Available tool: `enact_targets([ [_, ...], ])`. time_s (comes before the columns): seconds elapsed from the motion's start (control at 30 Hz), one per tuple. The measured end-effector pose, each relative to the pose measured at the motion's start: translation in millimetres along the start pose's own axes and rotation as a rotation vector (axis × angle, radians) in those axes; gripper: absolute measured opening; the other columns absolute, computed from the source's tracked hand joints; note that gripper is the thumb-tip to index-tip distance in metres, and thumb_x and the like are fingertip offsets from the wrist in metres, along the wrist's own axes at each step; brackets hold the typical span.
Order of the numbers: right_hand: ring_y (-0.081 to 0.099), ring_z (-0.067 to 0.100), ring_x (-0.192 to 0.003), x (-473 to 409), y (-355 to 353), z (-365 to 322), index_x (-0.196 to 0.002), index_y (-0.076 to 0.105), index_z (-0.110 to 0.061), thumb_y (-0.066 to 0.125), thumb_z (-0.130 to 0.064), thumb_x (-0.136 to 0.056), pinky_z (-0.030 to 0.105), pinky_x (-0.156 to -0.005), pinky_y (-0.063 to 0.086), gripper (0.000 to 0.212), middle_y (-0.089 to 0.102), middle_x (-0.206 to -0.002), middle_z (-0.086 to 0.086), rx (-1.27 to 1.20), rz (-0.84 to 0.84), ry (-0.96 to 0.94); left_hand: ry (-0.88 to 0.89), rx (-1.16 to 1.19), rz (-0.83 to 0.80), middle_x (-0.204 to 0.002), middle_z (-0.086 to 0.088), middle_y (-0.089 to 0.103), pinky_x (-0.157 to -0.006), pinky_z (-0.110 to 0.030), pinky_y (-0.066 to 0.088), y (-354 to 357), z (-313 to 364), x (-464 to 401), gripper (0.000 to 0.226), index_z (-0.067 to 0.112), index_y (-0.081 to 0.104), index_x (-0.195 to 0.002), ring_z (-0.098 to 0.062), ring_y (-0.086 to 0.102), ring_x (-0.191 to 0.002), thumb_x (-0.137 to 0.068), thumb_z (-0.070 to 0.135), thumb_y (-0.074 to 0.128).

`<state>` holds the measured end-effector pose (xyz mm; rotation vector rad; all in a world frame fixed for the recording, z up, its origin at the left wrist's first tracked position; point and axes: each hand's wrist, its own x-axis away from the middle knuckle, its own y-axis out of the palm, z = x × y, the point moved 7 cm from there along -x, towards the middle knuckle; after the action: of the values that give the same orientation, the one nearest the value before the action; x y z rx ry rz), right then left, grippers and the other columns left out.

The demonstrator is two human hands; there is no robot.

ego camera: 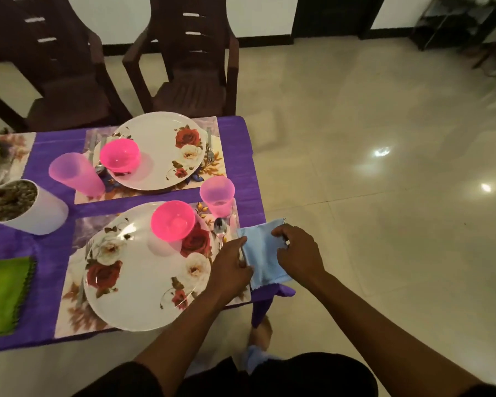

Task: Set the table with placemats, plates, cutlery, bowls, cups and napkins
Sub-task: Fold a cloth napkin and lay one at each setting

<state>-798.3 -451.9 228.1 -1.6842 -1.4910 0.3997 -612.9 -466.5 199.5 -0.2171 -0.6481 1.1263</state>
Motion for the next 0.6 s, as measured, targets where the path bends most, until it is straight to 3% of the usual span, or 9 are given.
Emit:
enact_targets([
  [0.1,0.063,0.022,-0.115,-6.7,-3.2,-0.3,-0.133,0.057,-0.018,0.066,-0.014,-0.093,0.029,-0.099,0.049,0.041,0.064,-0.126,0.003,0.035,-0.019,-0.085,-0.022,-0.020,0.013,-0.154,0.003,0.048,-0.089,-0.019,0.050,12.9,1.4,-5.2,0.077,0.021,0.046,-0.153,-0.016,0.066,-0.110,-0.082,0.002,0.072],
  [0.2,0.063,0.021,-0.117,-11.0,-0.4,1.5,-0.139,0.051,-0.021,0.070,-0.020,-0.094,0.028,-0.100,0.049,0.049,0.063,-0.131,0.002,0.056,-0.041,-0.110,-0.028,-0.059,0.032,-0.155,0.001,0.048,-0.101,-0.031,0.049,21.9,5.8,-11.6,0.078,0.021,0.046,-0.152,-0.025,0.062,-0.123,-0.082,0.004,0.074],
  [0.33,0.064,0.021,-0.119,-14.5,5.0,7.7,-0.146,0.040,-0.024,0.074,-0.037,-0.093,0.030,-0.102,0.049,0.064,0.062,-0.136,0.000,0.002,-0.046,-0.060,-0.068,-0.065,0.069,-0.156,0.004,0.047,-0.110,-0.030,0.043,24.9,7.1,-12.3,0.075,0.023,0.046,-0.152,-0.018,0.053,-0.135,-0.084,0.008,0.075],
  [0.43,0.069,0.021,-0.109,-18.1,8.9,1.8,-0.148,0.031,-0.028,0.079,-0.040,-0.087,0.025,-0.090,0.050,0.078,0.065,-0.128,0.000,-0.074,-0.026,-0.056,-0.084,-0.073,0.101,-0.157,0.001,0.048,-0.114,-0.035,0.043,17.3,6.8,-16.0,0.072,0.020,0.045,-0.152,-0.021,0.052,-0.138,-0.087,0.010,0.075],
  [0.6,0.072,0.020,-0.096,-18.9,17.9,-0.5,-0.146,0.030,-0.027,0.081,-0.029,-0.086,0.023,-0.081,0.054,0.079,0.068,-0.122,0.002,-0.055,0.001,-0.056,-0.101,-0.091,0.123,-0.158,0.000,0.047,-0.115,-0.037,0.042,15.5,9.6,-20.9,0.072,0.018,0.047,-0.152,-0.021,0.049,-0.140,-0.086,0.008,0.074],
])
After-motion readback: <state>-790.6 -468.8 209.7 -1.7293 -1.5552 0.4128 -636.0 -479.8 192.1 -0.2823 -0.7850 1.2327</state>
